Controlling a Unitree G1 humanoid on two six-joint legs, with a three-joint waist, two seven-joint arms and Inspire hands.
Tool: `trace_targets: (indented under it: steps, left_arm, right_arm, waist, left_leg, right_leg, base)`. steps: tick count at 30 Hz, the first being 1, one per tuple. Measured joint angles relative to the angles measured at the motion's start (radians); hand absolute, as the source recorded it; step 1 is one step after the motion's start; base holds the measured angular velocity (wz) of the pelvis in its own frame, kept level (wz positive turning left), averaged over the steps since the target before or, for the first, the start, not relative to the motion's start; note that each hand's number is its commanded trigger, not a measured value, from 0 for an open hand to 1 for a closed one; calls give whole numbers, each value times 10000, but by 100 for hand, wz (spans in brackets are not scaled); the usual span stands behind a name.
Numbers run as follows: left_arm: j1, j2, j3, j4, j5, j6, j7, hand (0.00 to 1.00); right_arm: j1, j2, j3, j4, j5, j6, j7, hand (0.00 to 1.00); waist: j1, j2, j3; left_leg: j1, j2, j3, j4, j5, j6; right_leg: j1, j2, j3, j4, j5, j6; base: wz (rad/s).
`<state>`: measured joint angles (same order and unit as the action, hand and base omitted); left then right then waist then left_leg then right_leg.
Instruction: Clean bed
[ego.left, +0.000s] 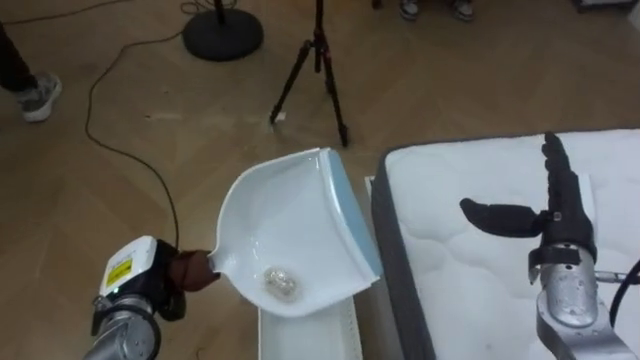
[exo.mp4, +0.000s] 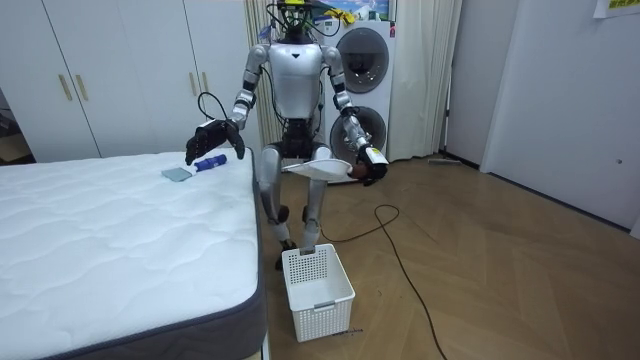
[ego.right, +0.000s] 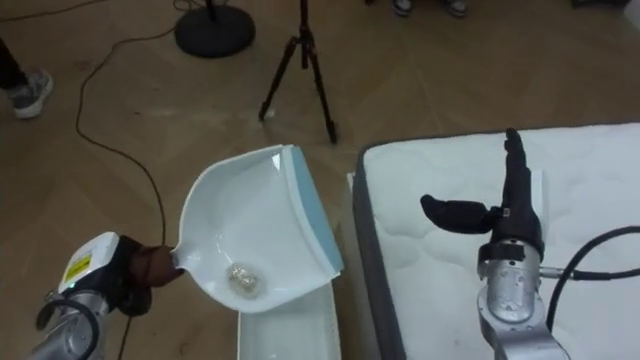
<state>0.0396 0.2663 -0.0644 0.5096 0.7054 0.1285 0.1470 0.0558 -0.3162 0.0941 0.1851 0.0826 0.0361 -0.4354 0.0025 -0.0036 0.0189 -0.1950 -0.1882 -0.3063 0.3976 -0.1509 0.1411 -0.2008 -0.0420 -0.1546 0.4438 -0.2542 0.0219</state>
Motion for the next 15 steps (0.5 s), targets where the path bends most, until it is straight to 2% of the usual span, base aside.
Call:
trace_targets:
  steps: [1,2,3,4,5,6,7,8,9,10,12,14,15]
  left_arm:
    - [-1,8,-13,0,-90,-8,-1,100]
    - [1,7,-46,4,-325,-11,-3,100]
    - [0,10,-57,5,-419,-11,-3,100]
    - [1,11,-68,4,-480,-27,-2,100]
    - [-12,-19,-69,29,-475,-47,2,100]
    - [-12,-44,-77,32,-471,-55,-3,100]
    - [-43,-39,-78,34,-479,-74,-1,100]
    - [-125,-30,-62,57,-481,-73,14,100]
    - [-143,-28,-68,87,-496,-72,39,100]
    - [-130,-21,-87,161,-639,-35,53,100]
    - [-120,-67,-210,363,-836,-12,57,100]
    - [-120,-89,-208,415,-857,36,59,100]
    - [-125,-89,-192,461,-869,53,113,100]
  right_arm:
    - [1,-1,-1,1,0,0,-2,0]
    - [0,0,-2,0,-17,-1,-3,0]
    - [0,0,3,0,-47,-3,-3,0]
    - [10,-2,7,-1,-86,-9,-2,0]
    - [1,-20,-2,1,-111,-67,0,0]
    - [13,-22,-15,6,-131,-81,0,0]
    - [25,-9,-17,6,-141,-106,19,0]
    - [29,-10,-21,6,-147,-112,35,0]
    - [27,-14,-21,4,-150,-115,54,0]
    - [-40,-16,-21,2,-143,-126,131,0]
    - [-133,-27,-72,5,-123,-127,223,0]
    - [-171,-28,-73,36,-76,-132,337,0]
    - [-202,-26,-38,216,-54,-161,375,0]
  waist:
    - [-17,-35,2]
    - [-29,-139,37]
    - [2,-196,36]
    - [1,-307,10]
    - [-19,-348,6]
    - [-31,-279,8]
    - [-127,-188,16]
    - [-225,-183,15]
    - [-196,-232,9]
    - [-34,-333,6]
    - [43,-352,1]
    - [44,-338,9]
    - [61,-326,12]
  left_leg:
    - [17,-29,-61,8,12,3]
    - [134,-84,-171,-7,2,14]
    - [162,-138,-245,-1,-21,27]
    - [180,-264,-336,45,-111,27]
    - [134,-290,-198,207,-313,15]
    - [111,-167,12,272,-408,-14]
    - [-49,313,1238,337,-621,20]
    - [-178,780,2450,399,-832,113]
    - [-164,892,2744,420,-910,112]
    - [-134,901,2795,533,-1032,50]
    - [-120,919,2735,874,-1227,-34]
    - [-119,974,2803,960,-1276,-123]
    - [-117,1077,3000,1009,-1317,-197]
  right_leg:
    - [-122,-9,187,-159,77,20]
    - [-263,-38,300,-442,332,-4]
    - [-287,-56,303,-586,494,-23]
    - [-260,-78,297,-928,843,-119]
    - [-123,-87,292,-1000,1539,-121]
    - [-27,-113,175,-1029,1524,-173]
    - [86,-64,-181,-1058,1407,-252]
    - [64,-39,-439,-859,1176,-301]
    - [-8,-32,-436,-695,1055,-324]
    - [-160,-55,-375,-320,805,-362]
    - [-198,-48,-344,91,465,-434]
    - [-107,-31,-391,81,351,-497]
    - [-57,-1,-417,83,314,-542]
  base:
    - [65]
    - [42]
    - [51]
    - [58]
    - [60]
    - [63]
    - [71]
    - [65]
    - [30]
    - [0]
    - [5]
    - [13]
    - [9]
